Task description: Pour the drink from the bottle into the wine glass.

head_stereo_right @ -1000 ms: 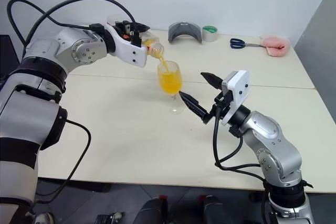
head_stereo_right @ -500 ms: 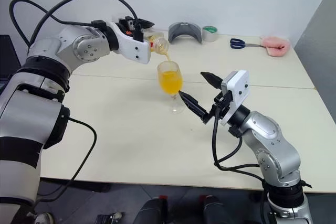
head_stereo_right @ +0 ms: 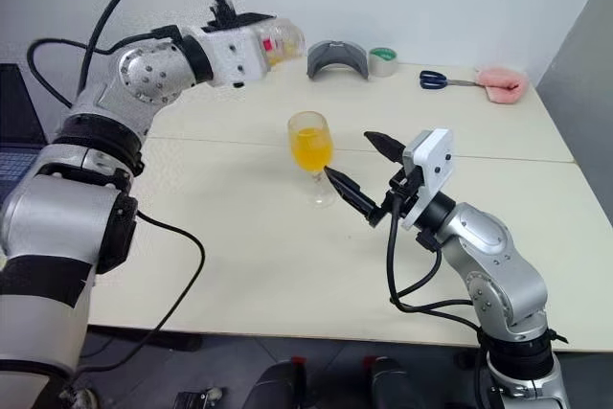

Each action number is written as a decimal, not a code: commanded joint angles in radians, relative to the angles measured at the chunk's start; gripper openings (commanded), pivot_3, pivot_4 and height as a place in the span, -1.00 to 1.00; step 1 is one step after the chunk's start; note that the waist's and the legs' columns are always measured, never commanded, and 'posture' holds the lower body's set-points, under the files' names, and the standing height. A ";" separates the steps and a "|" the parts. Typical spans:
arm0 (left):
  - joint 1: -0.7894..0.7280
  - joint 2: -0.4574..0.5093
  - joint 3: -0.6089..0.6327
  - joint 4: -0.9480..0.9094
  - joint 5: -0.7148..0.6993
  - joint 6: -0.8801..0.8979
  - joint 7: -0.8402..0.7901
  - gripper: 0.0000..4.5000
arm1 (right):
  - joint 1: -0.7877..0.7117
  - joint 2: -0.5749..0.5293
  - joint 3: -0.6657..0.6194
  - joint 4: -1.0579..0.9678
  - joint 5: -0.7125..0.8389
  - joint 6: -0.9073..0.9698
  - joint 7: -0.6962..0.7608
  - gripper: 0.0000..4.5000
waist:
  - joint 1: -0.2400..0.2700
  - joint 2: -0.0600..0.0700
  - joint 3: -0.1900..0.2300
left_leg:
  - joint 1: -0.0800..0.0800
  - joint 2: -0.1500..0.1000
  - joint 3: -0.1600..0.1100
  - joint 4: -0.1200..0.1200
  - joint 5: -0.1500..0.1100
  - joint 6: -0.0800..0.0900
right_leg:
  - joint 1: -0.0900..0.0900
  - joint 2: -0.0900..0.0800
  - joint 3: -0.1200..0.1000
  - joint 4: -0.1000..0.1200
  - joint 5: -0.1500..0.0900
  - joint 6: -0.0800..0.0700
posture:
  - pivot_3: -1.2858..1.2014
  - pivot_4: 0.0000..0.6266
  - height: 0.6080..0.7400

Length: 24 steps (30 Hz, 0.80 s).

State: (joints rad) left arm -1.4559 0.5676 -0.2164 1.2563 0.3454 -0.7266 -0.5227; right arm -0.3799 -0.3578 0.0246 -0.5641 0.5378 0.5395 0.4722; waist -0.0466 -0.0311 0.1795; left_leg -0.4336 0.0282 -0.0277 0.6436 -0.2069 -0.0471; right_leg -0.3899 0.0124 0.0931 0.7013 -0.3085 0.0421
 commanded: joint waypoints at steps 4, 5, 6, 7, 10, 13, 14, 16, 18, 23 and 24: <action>0.089 -0.050 0.201 -0.198 -0.256 0.257 -0.067 -0.26 | -0.039 -0.004 -0.004 -0.049 0.051 0.044 0.004 1.00 | -0.007 0.000 0.000 | 0.000 0.000 -0.001 0.001 0.000 0.000 | 0.000 0.000 0.000 0.003 0.000 0.000 | 0.03 -0.52 1.00; 0.132 -0.058 0.225 -0.241 -0.284 0.315 -0.048 -0.26 | -0.032 -0.019 -0.003 -0.059 0.062 0.057 0.018 1.00 | -0.009 0.000 0.000 | 0.000 0.000 -0.001 0.001 0.000 0.000 | 0.000 0.000 0.000 0.003 0.000 0.000 | 0.03 -0.52 1.00; 0.174 -0.065 0.247 -0.287 -0.310 0.373 -0.029 -0.26 | -0.022 -0.034 -0.004 -0.069 0.075 0.069 0.032 1.00 | -0.010 0.000 0.000 | 0.000 0.000 -0.001 0.001 0.000 0.000 | 0.000 0.000 0.000 0.004 0.000 0.000 | 0.03 -0.52 1.00; 0.221 -0.075 0.274 -0.341 -0.338 0.440 -0.003 -0.26 | -0.007 -0.054 -0.004 -0.083 0.089 0.081 0.051 1.00 | -0.011 0.000 0.000 | 0.001 0.000 -0.001 0.001 0.000 0.000 | 0.000 0.000 0.000 0.005 0.000 0.000 | 0.03 -0.52 1.00; 0.330 -0.099 0.337 -0.486 -0.396 0.606 0.063 -0.26 | 0.045 -0.109 -0.002 -0.118 0.122 0.096 0.104 1.00 | -0.011 0.000 0.000 | 0.002 0.001 -0.002 0.002 0.000 0.000 | 0.000 -0.001 0.000 0.008 0.000 0.000 | 0.03 -0.52 1.00; 0.408 -0.119 0.394 -0.592 -0.446 0.731 0.141 -0.26 | 0.107 -0.158 -0.006 -0.138 0.143 0.087 0.160 1.00 | -0.009 0.000 0.000 | 0.001 0.001 -0.005 0.003 0.000 0.000 | 0.000 -0.001 0.000 0.010 0.000 0.000 | 0.03 -0.52 1.00; 0.433 -0.124 0.415 -0.616 -0.463 0.767 0.166 -0.26 | 0.127 -0.173 -0.008 -0.141 0.146 0.078 0.181 1.00 | -0.009 0.000 0.000 | 0.001 0.001 -0.005 0.003 0.000 0.000 | 0.000 -0.001 -0.001 0.010 0.000 0.000 | 0.03 -0.52 1.00; 0.483 -0.128 0.439 -0.654 -0.481 0.814 0.196 -0.26 | 0.151 -0.192 -0.012 -0.140 0.146 0.062 0.212 1.00 | -0.009 0.000 0.000 | 0.001 0.000 -0.005 0.004 0.000 0.000 | 0.000 -0.001 -0.001 0.010 0.000 0.000 | 0.03 -0.52 1.00; 0.541 -0.131 0.447 -0.683 -0.485 0.827 0.208 -0.26 | 0.165 -0.202 -0.011 -0.132 0.137 0.045 0.230 1.00 | -0.010 0.000 0.000 | 0.002 0.000 -0.005 0.004 0.000 0.000 | 0.000 -0.001 -0.001 0.010 0.000 0.000 | 0.03 -0.52 1.00; 0.661 -0.155 0.444 -0.723 -0.495 0.795 0.193 -0.26 | 0.173 -0.195 -0.003 -0.116 0.120 0.021 0.236 1.00 | -0.007 0.000 0.000 | 0.003 0.000 -0.004 0.004 0.000 0.000 | 0.001 0.000 -0.001 0.010 0.000 0.000 | 0.03 -0.52 1.00; 0.681 -0.162 0.444 -0.724 -0.499 0.785 0.191 -0.26 | 0.173 -0.191 -0.001 -0.113 0.118 0.019 0.232 1.00 | -0.007 0.000 0.000 | 0.004 0.000 -0.004 0.004 0.000 0.000 | 0.001 0.000 -0.001 0.010 0.000 0.000 | 0.03 -0.52 1.00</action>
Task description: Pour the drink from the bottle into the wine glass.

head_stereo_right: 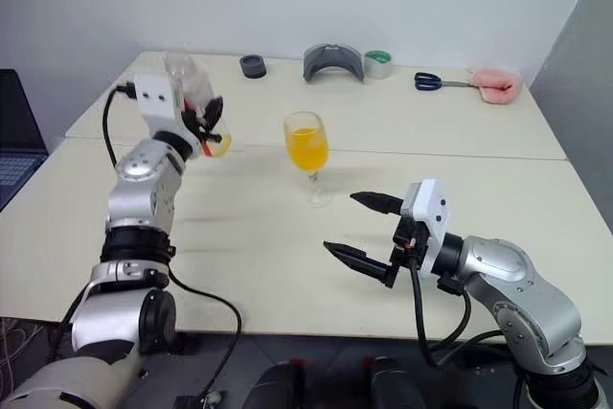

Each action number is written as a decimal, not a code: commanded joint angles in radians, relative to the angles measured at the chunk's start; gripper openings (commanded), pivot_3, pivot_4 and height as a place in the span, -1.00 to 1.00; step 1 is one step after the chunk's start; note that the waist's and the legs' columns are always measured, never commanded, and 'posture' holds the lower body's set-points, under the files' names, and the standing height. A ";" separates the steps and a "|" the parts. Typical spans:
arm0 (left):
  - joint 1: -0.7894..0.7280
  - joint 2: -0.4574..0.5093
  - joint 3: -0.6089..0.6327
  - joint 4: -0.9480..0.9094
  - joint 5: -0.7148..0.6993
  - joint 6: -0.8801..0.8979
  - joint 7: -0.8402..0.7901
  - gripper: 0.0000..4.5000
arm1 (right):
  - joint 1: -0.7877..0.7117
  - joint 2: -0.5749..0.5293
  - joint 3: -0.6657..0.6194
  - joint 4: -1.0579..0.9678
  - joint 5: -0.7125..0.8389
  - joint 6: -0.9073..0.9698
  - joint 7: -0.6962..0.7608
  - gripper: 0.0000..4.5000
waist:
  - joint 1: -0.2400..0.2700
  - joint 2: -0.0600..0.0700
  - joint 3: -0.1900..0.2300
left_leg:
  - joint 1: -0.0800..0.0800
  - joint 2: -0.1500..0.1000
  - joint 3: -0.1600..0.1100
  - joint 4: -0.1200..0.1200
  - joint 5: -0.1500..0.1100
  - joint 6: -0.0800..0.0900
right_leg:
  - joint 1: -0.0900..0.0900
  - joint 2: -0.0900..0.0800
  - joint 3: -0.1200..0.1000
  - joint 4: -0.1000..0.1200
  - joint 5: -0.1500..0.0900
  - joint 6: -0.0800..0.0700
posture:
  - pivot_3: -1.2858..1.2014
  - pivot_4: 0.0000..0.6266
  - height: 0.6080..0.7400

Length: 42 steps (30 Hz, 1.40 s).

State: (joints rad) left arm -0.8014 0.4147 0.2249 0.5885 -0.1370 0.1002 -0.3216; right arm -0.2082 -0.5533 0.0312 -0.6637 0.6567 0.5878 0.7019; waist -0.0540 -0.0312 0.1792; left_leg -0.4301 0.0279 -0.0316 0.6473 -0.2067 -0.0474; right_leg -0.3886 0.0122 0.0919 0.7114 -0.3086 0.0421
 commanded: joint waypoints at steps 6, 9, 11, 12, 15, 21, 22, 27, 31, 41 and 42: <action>0.080 -0.041 0.009 -0.046 -0.021 -0.082 0.003 -0.26 | 0.016 0.007 -0.006 -0.017 -0.002 -0.036 -0.003 1.00 | 0.005 0.000 0.000 | 0.000 0.000 0.000 0.000 0.000 0.000 | 0.000 0.000 0.000 0.000 0.000 0.000 | 0.03 -0.52 1.00; 0.093 -0.048 0.004 -0.023 -0.018 -0.120 -0.007 -0.26 | 0.017 0.012 -0.004 -0.015 -0.008 -0.040 -0.007 1.00 | 0.004 0.000 0.000 | 0.000 0.000 0.001 0.000 0.000 0.000 | 0.000 0.000 0.001 0.000 0.000 0.000 | 0.03 -0.52 1.00; 0.096 -0.050 0.004 -0.010 -0.020 -0.141 -0.014 -0.26 | 0.016 0.015 0.000 -0.015 -0.010 -0.042 -0.009 1.00 | 0.004 0.000 0.000 | 0.000 0.000 0.001 0.000 0.000 0.000 | 0.000 0.000 0.001 0.000 0.000 0.000 | 0.03 -0.52 1.00; 0.096 -0.051 0.006 -0.006 -0.022 -0.147 -0.014 -0.26 | 0.017 0.016 0.000 -0.014 -0.011 -0.043 -0.008 1.00 | 0.004 0.000 0.000 | 0.000 0.000 0.000 0.000 0.000 0.000 | 0.000 0.000 0.000 0.000 0.000 0.000 | 0.03 -0.52 1.00; 0.096 -0.052 0.010 0.002 -0.027 -0.159 -0.014 -0.26 | 0.017 0.018 0.002 -0.010 -0.014 -0.046 -0.006 1.00 | 0.004 0.000 0.000 | 0.000 0.000 0.001 0.000 0.000 0.000 | 0.000 0.000 0.001 -0.001 0.000 0.000 | 0.03 -0.52 1.00; 0.099 -0.050 0.012 0.016 -0.033 -0.168 -0.017 -0.26 | 0.004 0.023 0.010 -0.002 -0.017 -0.048 -0.015 1.00 | 0.004 0.000 0.000 | 0.000 0.000 0.001 0.000 0.000 0.000 | 0.000 0.000 0.001 -0.001 0.000 0.000 | 0.03 -0.52 1.00; 0.099 -0.049 0.012 0.020 -0.033 -0.169 -0.018 -0.26 | 0.002 0.025 0.012 -0.002 -0.018 -0.048 -0.017 1.00 | 0.004 0.000 0.000 | 0.000 0.000 0.001 0.000 0.000 0.000 | 0.000 0.000 0.001 -0.001 0.000 0.000 | 0.03 -0.52 1.00; 0.107 -0.052 0.011 0.031 -0.031 -0.171 -0.011 -0.26 | -0.002 0.033 0.021 -0.001 -0.022 -0.051 -0.028 1.00 | 0.004 0.000 0.000 | 0.000 0.000 0.001 -0.001 0.000 0.000 | 0.000 0.000 0.001 -0.001 0.000 0.000 | 0.03 -0.52 1.00; 0.114 -0.054 0.007 0.034 -0.029 -0.175 -0.012 -0.26 | -0.003 0.038 0.026 0.006 -0.030 -0.058 -0.034 1.00 | 0.004 0.000 0.000 | 0.000 0.000 0.001 -0.001 0.000 0.000 | 0.000 0.000 0.001 -0.001 0.000 0.000 | 0.03 -0.52 1.00; 0.111 -0.048 0.003 0.041 -0.029 -0.152 -0.019 0.59 | 0.002 0.053 0.033 0.022 -0.053 -0.076 -0.022 1.00 | 0.004 0.000 0.000 | 0.000 0.000 0.001 -0.001 0.000 0.000 | 0.000 0.000 0.000 -0.002 0.000 0.000 | 0.03 -0.52 1.00; 0.114 -0.048 0.003 0.035 -0.029 -0.148 -0.019 0.74 | 0.003 0.053 0.033 0.025 -0.054 -0.078 -0.020 1.00 | 0.004 0.000 0.000 | 0.000 0.000 0.001 -0.001 0.000 0.000 | 0.000 0.000 0.000 -0.002 0.000 0.000 | 0.03 -0.52 1.00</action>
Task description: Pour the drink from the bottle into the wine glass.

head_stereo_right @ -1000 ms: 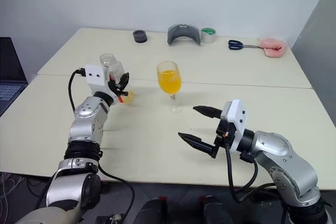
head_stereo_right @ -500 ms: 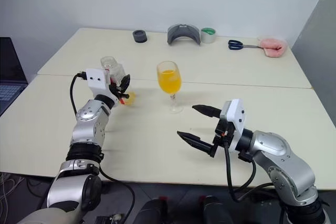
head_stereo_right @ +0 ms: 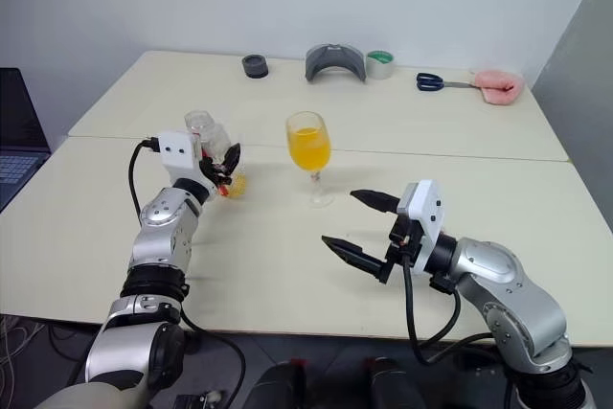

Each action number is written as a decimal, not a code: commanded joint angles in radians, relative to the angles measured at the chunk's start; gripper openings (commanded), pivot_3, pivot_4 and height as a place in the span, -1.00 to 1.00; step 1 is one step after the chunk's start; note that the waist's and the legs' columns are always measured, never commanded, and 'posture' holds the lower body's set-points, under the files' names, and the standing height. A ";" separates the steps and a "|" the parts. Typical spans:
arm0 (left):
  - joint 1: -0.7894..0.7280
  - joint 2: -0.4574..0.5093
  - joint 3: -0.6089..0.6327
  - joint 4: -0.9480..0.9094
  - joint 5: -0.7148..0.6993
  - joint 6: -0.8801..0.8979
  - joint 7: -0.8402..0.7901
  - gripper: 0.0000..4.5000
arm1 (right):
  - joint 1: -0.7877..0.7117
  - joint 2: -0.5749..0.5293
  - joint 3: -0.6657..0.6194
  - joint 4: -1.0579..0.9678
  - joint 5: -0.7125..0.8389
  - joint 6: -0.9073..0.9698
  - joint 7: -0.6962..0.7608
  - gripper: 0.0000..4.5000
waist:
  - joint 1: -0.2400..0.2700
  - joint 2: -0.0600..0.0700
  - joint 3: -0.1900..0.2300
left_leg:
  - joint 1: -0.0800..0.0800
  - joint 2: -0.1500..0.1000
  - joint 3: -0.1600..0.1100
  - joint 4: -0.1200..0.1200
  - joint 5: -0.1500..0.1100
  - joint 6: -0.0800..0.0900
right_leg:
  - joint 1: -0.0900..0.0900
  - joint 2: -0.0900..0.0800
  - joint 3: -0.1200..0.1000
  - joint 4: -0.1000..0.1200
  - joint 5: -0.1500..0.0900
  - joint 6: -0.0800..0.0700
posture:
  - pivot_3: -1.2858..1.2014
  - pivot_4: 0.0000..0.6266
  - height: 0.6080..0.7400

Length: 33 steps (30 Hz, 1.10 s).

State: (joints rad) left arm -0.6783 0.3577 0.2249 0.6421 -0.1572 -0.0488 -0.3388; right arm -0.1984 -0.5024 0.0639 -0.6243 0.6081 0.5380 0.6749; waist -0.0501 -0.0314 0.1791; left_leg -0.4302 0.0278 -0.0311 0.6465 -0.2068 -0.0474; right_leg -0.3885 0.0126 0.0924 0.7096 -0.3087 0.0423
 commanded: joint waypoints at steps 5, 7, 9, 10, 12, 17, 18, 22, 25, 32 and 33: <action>0.035 0.008 0.004 -0.090 -0.016 0.045 0.002 0.99 | 0.020 0.005 0.003 -0.002 -0.023 -0.049 0.010 1.00 | -0.001 0.000 0.000 | 0.000 0.000 0.000 0.000 0.000 0.000 | 0.000 0.000 0.000 -0.001 0.000 0.000 | 0.03 -0.52 1.00; 0.070 0.006 0.001 -0.144 -0.018 0.071 0.002 0.99 | 0.044 0.004 -0.001 -0.005 -0.030 -0.056 0.004 1.00 | -0.001 0.000 0.000 | 0.000 0.000 0.000 -0.001 0.000 0.000 | 0.000 0.000 0.000 -0.001 0.000 0.000 | 0.03 -0.52 1.00; 0.125 0.001 -0.002 -0.216 -0.020 0.105 0.004 0.99 | 0.083 0.003 -0.008 -0.016 -0.039 -0.062 -0.005 1.00 | -0.001 0.000 0.000 | 0.000 0.001 0.000 -0.001 0.000 0.000 | 0.000 0.000 0.000 -0.001 0.000 0.000 | 0.03 -0.52 1.00; 0.147 -0.001 -0.002 -0.248 -0.021 0.122 0.008 0.99 | 0.096 0.004 -0.012 -0.022 -0.040 -0.061 -0.011 1.00 | -0.001 0.000 0.000 | 0.000 0.001 0.000 -0.001 0.000 0.000 | 0.000 0.000 0.000 -0.001 0.000 0.000 | 0.03 -0.52 1.00; 0.182 -0.006 0.000 -0.303 -0.027 0.155 0.013 0.99 | 0.116 0.005 -0.016 -0.033 -0.042 -0.062 -0.021 1.00 | -0.001 0.000 0.000 | 0.000 0.001 0.000 -0.001 0.000 0.000 | 0.000 0.000 0.000 -0.002 0.000 0.000 | 0.03 -0.52 1.00; 0.253 -0.017 -0.009 -0.417 -0.036 0.226 0.012 0.99 | 0.145 0.011 -0.018 -0.056 -0.041 -0.055 -0.052 1.00 | -0.001 0.000 0.000 | 0.000 0.001 0.000 -0.001 0.000 0.000 | 0.000 0.000 0.000 -0.002 0.000 0.000 | 0.03 -0.52 1.00; 0.260 -0.018 -0.008 -0.430 -0.038 0.236 0.014 0.99 | 0.148 0.012 -0.016 -0.060 -0.041 -0.055 -0.057 1.00 | -0.001 0.000 0.000 | 0.000 0.001 0.000 -0.001 0.000 0.000 | 0.000 0.000 0.000 -0.002 0.000 0.000 | 0.03 -0.52 1.00; 0.328 -0.020 0.002 -0.547 -0.054 0.308 0.024 0.99 | 0.180 0.010 -0.026 -0.087 -0.037 -0.044 -0.085 1.00 | -0.001 0.000 0.000 | 0.000 0.001 0.000 -0.001 0.000 0.000 | 0.001 0.000 0.000 -0.003 0.000 0.000 | 0.03 -0.52 1.00; 0.409 -0.006 0.007 -0.661 -0.067 0.380 0.025 0.99 | 0.230 0.009 -0.038 -0.116 -0.050 -0.033 -0.129 1.00 | -0.001 0.000 0.000 | 0.000 0.002 0.000 -0.002 0.000 0.000 | 0.001 0.000 0.001 -0.004 0.000 0.000 | 0.03 -0.52 1.00; 0.614 0.039 0.017 -0.990 -0.086 0.556 0.041 0.99 | 0.361 0.110 -0.061 -0.170 -0.191 0.011 -0.413 1.00 | 0.000 0.000 0.000 | 0.000 0.003 0.000 -0.003 0.000 0.000 | 0.001 0.000 0.001 -0.006 -0.002 0.003 | 0.03 -0.52 1.00; 0.633 0.036 0.016 -1.035 -0.091 0.589 0.052 0.99 | 0.364 0.132 -0.062 -0.171 -0.216 0.025 -0.458 1.00 | 0.001 0.000 0.000 | 0.000 0.003 0.000 -0.003 0.000 0.000 | 0.001 0.000 0.001 -0.006 -0.002 0.004 | 0.03 -0.52 1.00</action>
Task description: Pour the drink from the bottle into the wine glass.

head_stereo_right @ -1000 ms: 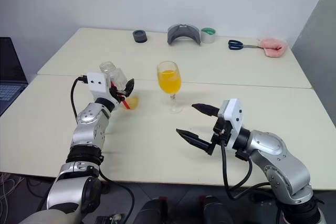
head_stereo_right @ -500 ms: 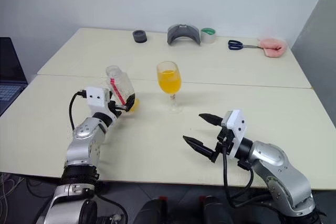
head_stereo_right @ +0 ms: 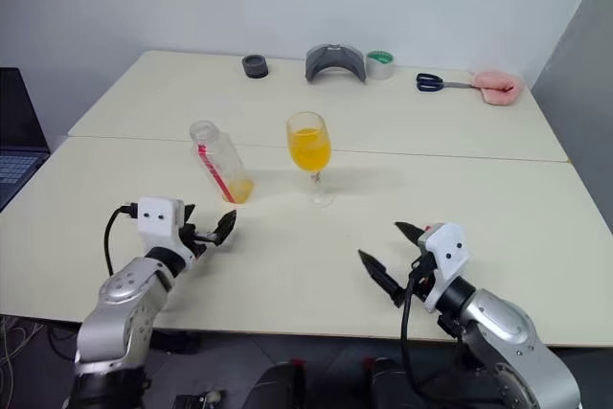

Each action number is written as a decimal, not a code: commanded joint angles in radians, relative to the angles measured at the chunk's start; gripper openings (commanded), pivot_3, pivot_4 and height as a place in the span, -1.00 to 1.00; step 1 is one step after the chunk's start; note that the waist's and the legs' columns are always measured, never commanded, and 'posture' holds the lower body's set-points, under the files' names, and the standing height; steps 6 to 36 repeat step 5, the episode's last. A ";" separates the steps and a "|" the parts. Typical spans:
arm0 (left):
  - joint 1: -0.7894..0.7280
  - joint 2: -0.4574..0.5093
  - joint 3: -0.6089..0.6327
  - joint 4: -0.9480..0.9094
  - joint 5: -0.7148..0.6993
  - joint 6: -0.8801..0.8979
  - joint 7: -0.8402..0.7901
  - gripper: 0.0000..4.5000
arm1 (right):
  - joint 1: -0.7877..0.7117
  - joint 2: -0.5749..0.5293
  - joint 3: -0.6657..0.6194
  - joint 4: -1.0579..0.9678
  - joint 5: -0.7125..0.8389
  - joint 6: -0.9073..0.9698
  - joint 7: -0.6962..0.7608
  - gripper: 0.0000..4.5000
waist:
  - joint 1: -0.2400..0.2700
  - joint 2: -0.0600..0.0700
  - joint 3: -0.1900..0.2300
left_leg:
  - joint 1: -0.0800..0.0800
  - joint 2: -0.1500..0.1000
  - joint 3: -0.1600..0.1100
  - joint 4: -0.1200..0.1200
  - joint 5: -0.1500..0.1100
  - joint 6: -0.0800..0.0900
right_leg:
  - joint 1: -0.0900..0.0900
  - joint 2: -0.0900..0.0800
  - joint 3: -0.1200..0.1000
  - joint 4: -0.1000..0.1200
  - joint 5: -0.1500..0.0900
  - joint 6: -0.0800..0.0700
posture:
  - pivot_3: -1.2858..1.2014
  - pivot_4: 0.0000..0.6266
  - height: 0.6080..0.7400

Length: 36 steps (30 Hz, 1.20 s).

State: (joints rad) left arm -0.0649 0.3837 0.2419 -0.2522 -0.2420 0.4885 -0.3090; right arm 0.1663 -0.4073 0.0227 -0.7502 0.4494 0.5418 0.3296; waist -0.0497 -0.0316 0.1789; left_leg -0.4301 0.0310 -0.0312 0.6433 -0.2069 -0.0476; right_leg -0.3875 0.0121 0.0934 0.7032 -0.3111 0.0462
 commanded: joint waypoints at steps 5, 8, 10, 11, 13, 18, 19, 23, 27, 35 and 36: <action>0.089 -0.033 -0.015 -0.329 -0.039 0.171 0.076 0.99 | -0.001 0.133 -0.018 -0.054 -0.138 0.094 -0.274 1.00 | 0.000 0.000 0.000 | 0.000 0.000 0.002 0.000 0.000 0.000 | 0.000 0.000 0.002 -0.002 0.000 0.001 | 0.03 -0.52 1.00; 0.089 -0.033 -0.015 -0.329 -0.039 0.171 0.076 0.99 | -0.001 0.133 -0.018 -0.054 -0.138 0.094 -0.274 1.00 | 0.000 0.000 0.000 | 0.000 0.000 0.002 0.000 0.000 0.000 | 0.000 0.000 0.002 -0.002 0.000 0.001 | 0.03 -0.52 1.00; 0.089 -0.033 -0.015 -0.329 -0.039 0.171 0.076 0.99 | -0.001 0.133 -0.018 -0.054 -0.138 0.094 -0.274 1.00 | 0.000 0.000 0.000 | 0.000 0.000 0.002 0.000 0.000 0.000 | 0.000 0.000 0.002 -0.002 0.000 0.001 | 0.03 -0.52 1.00; 0.089 -0.033 -0.015 -0.329 -0.039 0.171 0.076 0.99 | -0.001 0.133 -0.018 -0.054 -0.138 0.094 -0.274 1.00 | 0.000 0.000 0.000 | 0.000 0.000 0.002 0.000 0.000 0.000 | 0.000 0.000 0.002 -0.002 0.000 0.001 | 0.03 -0.52 1.00; 0.089 -0.033 -0.015 -0.329 -0.039 0.171 0.076 0.99 | -0.001 0.133 -0.018 -0.054 -0.138 0.094 -0.274 1.00 | 0.000 0.000 0.000 | 0.000 0.000 0.002 0.000 0.000 0.000 | 0.000 0.000 0.002 -0.002 0.000 0.001 | 0.03 -0.52 1.00; 0.089 -0.033 -0.015 -0.329 -0.039 0.171 0.076 0.99 | -0.001 0.133 -0.018 -0.054 -0.138 0.094 -0.274 1.00 | 0.000 0.000 0.000 | 0.000 0.000 0.002 0.000 0.000 0.000 | 0.000 0.000 0.002 -0.002 0.000 0.001 | 0.03 -0.52 1.00; 0.089 -0.033 -0.015 -0.329 -0.039 0.171 0.076 0.99 | -0.001 0.133 -0.018 -0.054 -0.138 0.094 -0.274 1.00 | 0.000 0.000 0.000 | 0.000 0.000 0.002 0.000 0.000 0.000 | 0.000 0.000 0.002 -0.002 0.000 0.001 | 0.03 -0.52 1.00; 0.089 -0.033 -0.015 -0.329 -0.039 0.171 0.076 0.99 | -0.001 0.133 -0.018 -0.054 -0.138 0.094 -0.274 1.00 | 0.000 0.000 0.000 | 0.000 0.000 0.002 0.000 0.000 0.000 | 0.000 0.000 0.002 -0.002 0.000 0.001 | 0.03 -0.52 1.00; 0.089 -0.033 -0.015 -0.329 -0.039 0.171 0.076 0.99 | -0.001 0.133 -0.018 -0.054 -0.138 0.094 -0.274 1.00 | 0.000 0.000 0.000 | 0.000 0.000 0.002 0.000 0.000 0.000 | 0.000 0.000 0.002 -0.002 0.000 0.001 | 0.03 -0.52 1.00; 0.089 -0.033 -0.015 -0.329 -0.039 0.171 0.076 0.99 | -0.001 0.133 -0.018 -0.054 -0.138 0.094 -0.274 1.00 | 0.000 0.000 0.000 | 0.000 0.000 0.002 0.000 0.000 0.000 | 0.000 0.000 0.002 -0.002 0.000 0.001 | 0.03 -0.52 1.00; 0.089 -0.033 -0.015 -0.329 -0.039 0.171 0.076 0.99 | -0.001 0.133 -0.018 -0.054 -0.138 0.094 -0.274 1.00 | 0.000 0.000 0.000 | 0.000 0.000 0.002 0.000 0.000 0.000 | 0.000 0.000 0.002 -0.002 0.000 0.001 | 0.03 -0.52 1.00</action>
